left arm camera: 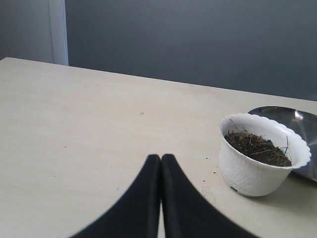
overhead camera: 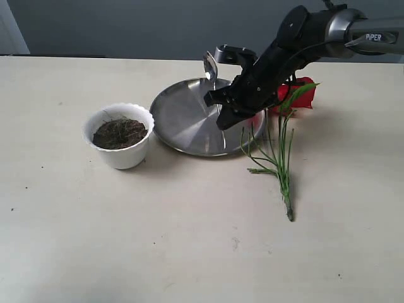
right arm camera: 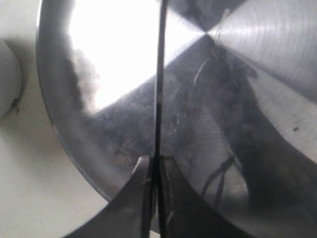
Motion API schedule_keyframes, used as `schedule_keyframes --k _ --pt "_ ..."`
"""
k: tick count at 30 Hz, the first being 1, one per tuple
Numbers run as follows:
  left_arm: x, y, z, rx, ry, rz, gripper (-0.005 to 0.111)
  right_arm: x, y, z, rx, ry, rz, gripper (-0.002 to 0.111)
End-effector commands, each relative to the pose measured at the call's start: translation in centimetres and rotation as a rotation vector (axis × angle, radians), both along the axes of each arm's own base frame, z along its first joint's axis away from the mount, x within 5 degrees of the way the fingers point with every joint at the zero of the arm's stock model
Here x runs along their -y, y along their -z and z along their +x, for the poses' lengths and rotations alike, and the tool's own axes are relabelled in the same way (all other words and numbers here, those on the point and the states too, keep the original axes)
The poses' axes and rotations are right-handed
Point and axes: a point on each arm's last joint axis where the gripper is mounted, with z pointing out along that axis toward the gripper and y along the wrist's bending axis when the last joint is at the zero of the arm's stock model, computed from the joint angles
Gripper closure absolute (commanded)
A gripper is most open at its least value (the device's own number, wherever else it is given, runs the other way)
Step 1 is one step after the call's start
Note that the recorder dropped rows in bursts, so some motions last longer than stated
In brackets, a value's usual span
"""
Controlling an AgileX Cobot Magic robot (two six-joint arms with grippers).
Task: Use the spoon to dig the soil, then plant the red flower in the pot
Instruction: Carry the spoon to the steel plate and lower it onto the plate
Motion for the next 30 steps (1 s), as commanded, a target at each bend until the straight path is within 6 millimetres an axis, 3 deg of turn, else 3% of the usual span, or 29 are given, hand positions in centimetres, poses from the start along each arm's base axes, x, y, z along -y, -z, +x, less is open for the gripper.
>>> schedule_keyframes --k 1,21,30 --pt "0.01 -0.04 -0.01 0.014 0.004 0.001 0.106 0.29 -0.27 0.48 0.018 0.027 0.005 0.109" --pt "0.01 -0.04 -0.01 0.014 0.004 0.001 0.106 -0.01 0.06 0.57 0.054 0.001 0.003 0.108" --pt "0.01 -0.04 -0.01 0.014 0.004 0.001 0.106 -0.45 0.36 0.45 0.072 -0.021 -0.001 0.068"
